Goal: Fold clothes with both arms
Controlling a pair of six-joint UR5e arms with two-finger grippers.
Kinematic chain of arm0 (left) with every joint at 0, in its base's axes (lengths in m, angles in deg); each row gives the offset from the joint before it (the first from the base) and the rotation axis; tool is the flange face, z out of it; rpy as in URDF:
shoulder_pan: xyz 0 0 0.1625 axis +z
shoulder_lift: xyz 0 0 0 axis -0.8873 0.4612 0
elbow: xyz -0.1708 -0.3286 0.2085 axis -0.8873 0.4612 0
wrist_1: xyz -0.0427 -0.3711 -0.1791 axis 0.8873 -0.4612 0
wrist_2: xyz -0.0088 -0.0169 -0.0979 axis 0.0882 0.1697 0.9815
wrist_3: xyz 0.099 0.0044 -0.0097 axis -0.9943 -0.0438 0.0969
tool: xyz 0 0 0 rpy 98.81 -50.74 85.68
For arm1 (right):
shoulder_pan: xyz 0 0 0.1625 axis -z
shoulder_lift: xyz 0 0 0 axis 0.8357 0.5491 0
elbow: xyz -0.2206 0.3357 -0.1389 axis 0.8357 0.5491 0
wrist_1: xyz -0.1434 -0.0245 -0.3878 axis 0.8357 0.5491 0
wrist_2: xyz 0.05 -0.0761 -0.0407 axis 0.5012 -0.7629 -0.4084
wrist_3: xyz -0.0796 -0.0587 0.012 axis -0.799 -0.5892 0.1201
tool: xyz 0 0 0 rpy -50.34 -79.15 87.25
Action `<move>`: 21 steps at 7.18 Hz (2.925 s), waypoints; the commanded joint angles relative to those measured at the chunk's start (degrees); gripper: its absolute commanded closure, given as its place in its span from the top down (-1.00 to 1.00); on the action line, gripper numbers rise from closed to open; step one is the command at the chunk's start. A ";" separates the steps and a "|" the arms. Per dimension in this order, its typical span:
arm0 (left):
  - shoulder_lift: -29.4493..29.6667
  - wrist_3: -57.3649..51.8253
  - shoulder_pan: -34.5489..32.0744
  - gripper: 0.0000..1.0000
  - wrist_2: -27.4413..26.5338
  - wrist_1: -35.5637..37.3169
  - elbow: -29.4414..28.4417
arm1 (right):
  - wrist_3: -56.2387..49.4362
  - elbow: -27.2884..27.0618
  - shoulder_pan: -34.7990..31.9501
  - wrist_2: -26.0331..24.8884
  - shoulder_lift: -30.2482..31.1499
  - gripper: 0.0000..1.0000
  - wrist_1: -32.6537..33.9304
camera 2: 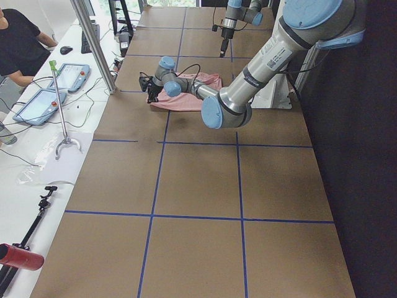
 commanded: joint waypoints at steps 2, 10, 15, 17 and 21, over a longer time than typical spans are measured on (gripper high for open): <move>0.44 -0.14 -0.17 -1.00 -2.43 -5.59 -3.77 | 0.05 0.81 -0.73 -0.03 0.00 1.00 0.16; -24.40 17.77 7.17 1.00 11.46 30.43 48.12 | -0.12 5.19 -1.52 0.15 -13.26 1.00 22.48; -26.19 43.53 26.36 1.00 6.27 30.70 49.57 | -0.12 4.94 -1.78 0.23 -13.28 1.00 22.49; -25.93 43.28 26.64 0.97 5.13 30.70 48.69 | -0.12 4.85 -1.78 0.15 -13.28 1.00 22.49; -26.10 42.49 24.71 0.83 3.72 30.79 48.34 | -0.04 4.68 -1.87 0.06 -13.28 1.00 22.49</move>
